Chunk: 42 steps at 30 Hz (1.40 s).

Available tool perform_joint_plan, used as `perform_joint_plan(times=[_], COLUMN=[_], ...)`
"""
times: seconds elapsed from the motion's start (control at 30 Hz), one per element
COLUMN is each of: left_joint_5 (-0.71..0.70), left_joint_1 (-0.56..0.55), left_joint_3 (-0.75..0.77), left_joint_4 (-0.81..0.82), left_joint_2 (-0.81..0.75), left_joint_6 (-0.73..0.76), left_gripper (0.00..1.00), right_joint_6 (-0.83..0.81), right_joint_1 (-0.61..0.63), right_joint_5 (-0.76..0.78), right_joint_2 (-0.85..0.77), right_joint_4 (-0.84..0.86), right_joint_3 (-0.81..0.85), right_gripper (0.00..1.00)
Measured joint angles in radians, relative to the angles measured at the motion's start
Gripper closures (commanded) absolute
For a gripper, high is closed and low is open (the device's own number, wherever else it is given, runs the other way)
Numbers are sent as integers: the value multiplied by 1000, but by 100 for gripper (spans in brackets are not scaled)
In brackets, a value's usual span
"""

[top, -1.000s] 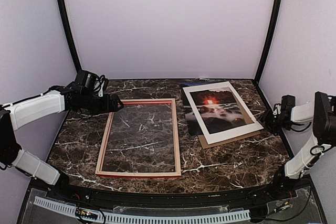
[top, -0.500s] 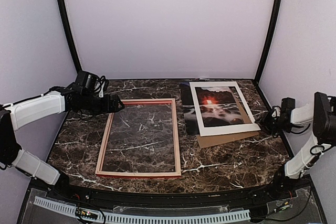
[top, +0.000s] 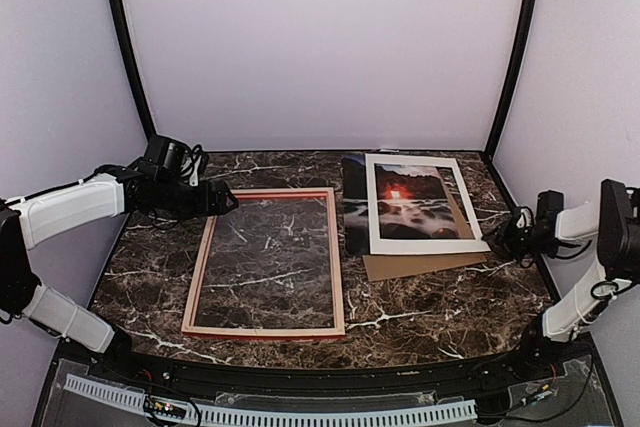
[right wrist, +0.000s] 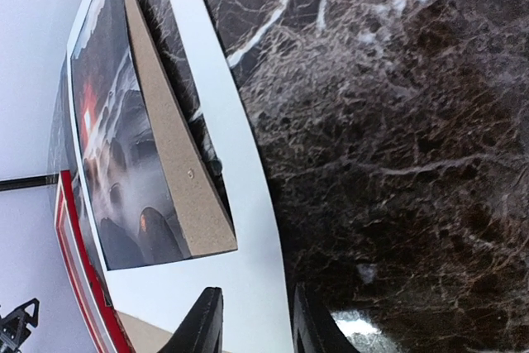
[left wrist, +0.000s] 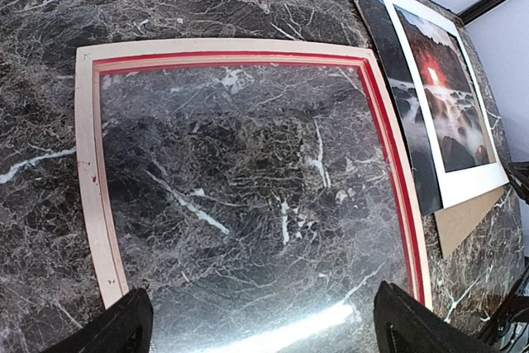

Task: Put the photo into the frame
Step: Pick up the mat board from the photo.

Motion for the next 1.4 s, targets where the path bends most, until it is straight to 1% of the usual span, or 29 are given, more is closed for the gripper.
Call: perform_joint_plan(times=[0.27,0.5,0.9,1.27,1.4], left_joint_5=[0,0,0,0,0], left_joint_1=[-2,-3,-4,-8,-8], left_joint_3=[0,0,1,2,2], left_joint_4=[0,0,0,0,0], left_joint_2=[2,2,3,14,14], left_joint_6=[0,0,0,0,0], left_gripper=[4,4,4,4,4], right_joint_6=[11,29,73,97,109], right_joint_1=[-3,-5,-5,-5,-5], right_joint_5=[-86,-129,-110,-109,-126], right_joint_2=[-19,-24,-24,10,19], right_joint_4=[14,40,72,135,166], right_joint_3=[-26,-49,-89,-111,-115], right_gripper=[74,77,81,81,84])
